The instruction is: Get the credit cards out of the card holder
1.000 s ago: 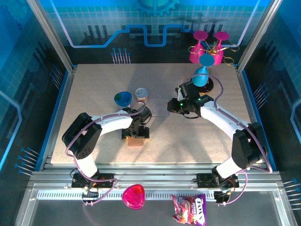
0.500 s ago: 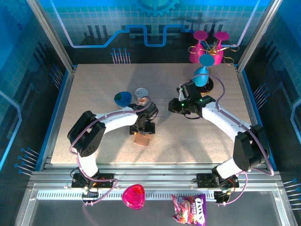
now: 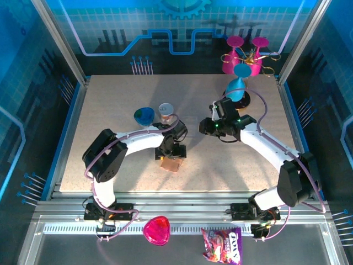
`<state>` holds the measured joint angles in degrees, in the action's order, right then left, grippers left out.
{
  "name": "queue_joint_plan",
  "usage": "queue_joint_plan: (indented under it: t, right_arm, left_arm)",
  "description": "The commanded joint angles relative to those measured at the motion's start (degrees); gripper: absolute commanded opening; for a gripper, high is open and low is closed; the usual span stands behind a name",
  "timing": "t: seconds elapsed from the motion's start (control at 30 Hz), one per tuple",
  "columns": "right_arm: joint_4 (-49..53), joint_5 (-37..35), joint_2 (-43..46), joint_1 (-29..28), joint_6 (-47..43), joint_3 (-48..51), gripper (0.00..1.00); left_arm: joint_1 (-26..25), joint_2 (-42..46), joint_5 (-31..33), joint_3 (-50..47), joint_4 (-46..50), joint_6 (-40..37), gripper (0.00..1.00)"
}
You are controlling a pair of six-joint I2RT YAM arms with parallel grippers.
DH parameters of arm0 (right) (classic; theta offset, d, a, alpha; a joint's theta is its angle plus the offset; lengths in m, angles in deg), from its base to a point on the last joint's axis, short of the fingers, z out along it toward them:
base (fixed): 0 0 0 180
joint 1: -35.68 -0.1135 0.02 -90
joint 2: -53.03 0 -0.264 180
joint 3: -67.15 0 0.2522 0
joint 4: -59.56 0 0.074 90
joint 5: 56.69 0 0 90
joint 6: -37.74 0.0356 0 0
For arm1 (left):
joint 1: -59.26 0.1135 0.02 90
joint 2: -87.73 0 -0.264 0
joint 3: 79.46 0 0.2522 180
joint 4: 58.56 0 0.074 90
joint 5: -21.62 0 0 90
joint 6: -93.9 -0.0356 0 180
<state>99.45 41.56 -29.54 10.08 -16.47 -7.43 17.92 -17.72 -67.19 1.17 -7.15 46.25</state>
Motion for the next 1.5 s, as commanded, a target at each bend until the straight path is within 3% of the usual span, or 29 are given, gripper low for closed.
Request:
queue_joint_plan:
  t: [0.0,0.27,0.43,0.7,0.87,1.03,1.37,1.47]
  right_arm:
    - [1.6,1.5,1.5,-2.4,1.1,1.5,0.29]
    - [1.8,0.7,1.1,-6.5,2.9,3.2,0.29]
    - [2.3,-0.1,0.5,-8.5,3.6,3.2,0.29]
    - [2.3,-0.3,0.1,-10.6,4.8,4.1,0.30]
    - [2.6,0.0,-1.0,-11.9,5.2,4.0,0.30]
    - [4.2,-0.2,-3.5,-14.1,4.9,2.2,0.29]
    - [9.6,-4.9,-13.6,-22.7,7.5,-6.9,0.30]
    - [12.1,-6.7,-17.8,-25.4,7.0,-11.0,0.31]
  left_arm:
    - [-0.4,4.3,-4.4,-4.3,-2.0,2.6,0.89]
    - [-0.3,10.7,-8.2,-10.8,-8.7,6.5,0.83]
    - [-0.2,12.1,-11.0,-12.4,-10.2,7.6,0.91]
    - [-0.1,14.6,-16.0,-17.3,-16.0,10.7,0.88]
    - [0.5,19.3,-12.7,-19.9,-16.8,13.2,0.87]
    - [4.6,25.1,-13.7,-24.5,-20.4,15.0,0.81]
    - [15.7,30.4,-21.2,-32.4,-26.9,16.0,0.56]
    - [19.2,31.5,-23.4,-34.8,-28.6,16.4,0.55]
